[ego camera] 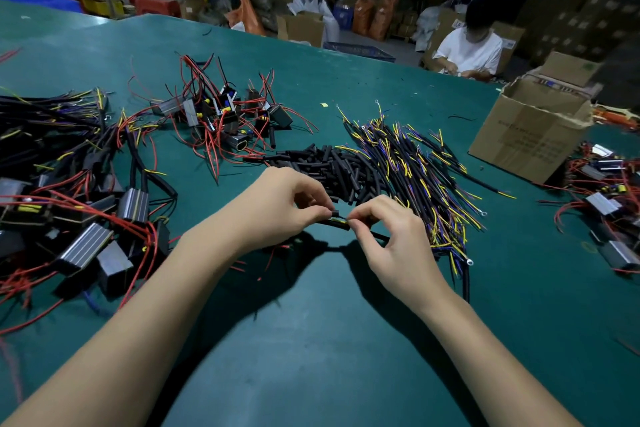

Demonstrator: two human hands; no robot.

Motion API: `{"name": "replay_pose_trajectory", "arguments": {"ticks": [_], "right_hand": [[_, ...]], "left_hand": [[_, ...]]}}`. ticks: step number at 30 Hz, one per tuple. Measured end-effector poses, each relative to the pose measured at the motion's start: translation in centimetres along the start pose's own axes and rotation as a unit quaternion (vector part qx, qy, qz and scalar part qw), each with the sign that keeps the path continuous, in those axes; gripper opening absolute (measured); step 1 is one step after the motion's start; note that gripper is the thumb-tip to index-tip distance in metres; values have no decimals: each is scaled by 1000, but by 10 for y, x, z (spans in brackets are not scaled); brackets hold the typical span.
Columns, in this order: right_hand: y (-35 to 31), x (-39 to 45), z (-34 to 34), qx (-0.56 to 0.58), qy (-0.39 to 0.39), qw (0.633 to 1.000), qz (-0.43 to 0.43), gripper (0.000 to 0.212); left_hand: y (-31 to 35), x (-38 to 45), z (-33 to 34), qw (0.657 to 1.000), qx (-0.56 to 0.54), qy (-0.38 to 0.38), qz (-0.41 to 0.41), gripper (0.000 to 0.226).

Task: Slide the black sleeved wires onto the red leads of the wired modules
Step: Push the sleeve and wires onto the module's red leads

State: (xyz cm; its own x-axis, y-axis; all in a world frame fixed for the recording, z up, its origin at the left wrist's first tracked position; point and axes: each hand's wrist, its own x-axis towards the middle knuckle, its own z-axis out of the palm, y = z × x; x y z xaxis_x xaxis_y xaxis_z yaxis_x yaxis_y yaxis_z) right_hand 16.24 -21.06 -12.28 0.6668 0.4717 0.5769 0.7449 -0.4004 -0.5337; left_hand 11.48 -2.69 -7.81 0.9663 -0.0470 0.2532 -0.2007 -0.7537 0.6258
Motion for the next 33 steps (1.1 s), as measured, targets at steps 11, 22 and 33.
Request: {"name": "replay_pose_trajectory", "arguments": {"ticks": [11,22,33], "right_hand": [[-5,-1,0,2,4,1000,-1,6],[3,2,-8,55,-43,995,70,9],[4,0,-8,-71,-38,995,-50,6]], "left_hand": [[5,-2,5,999,11,12,50,13],[2,-1,2,999,-19,7,33,17],[4,-1,-1,994,59,-28,88,15]]}}
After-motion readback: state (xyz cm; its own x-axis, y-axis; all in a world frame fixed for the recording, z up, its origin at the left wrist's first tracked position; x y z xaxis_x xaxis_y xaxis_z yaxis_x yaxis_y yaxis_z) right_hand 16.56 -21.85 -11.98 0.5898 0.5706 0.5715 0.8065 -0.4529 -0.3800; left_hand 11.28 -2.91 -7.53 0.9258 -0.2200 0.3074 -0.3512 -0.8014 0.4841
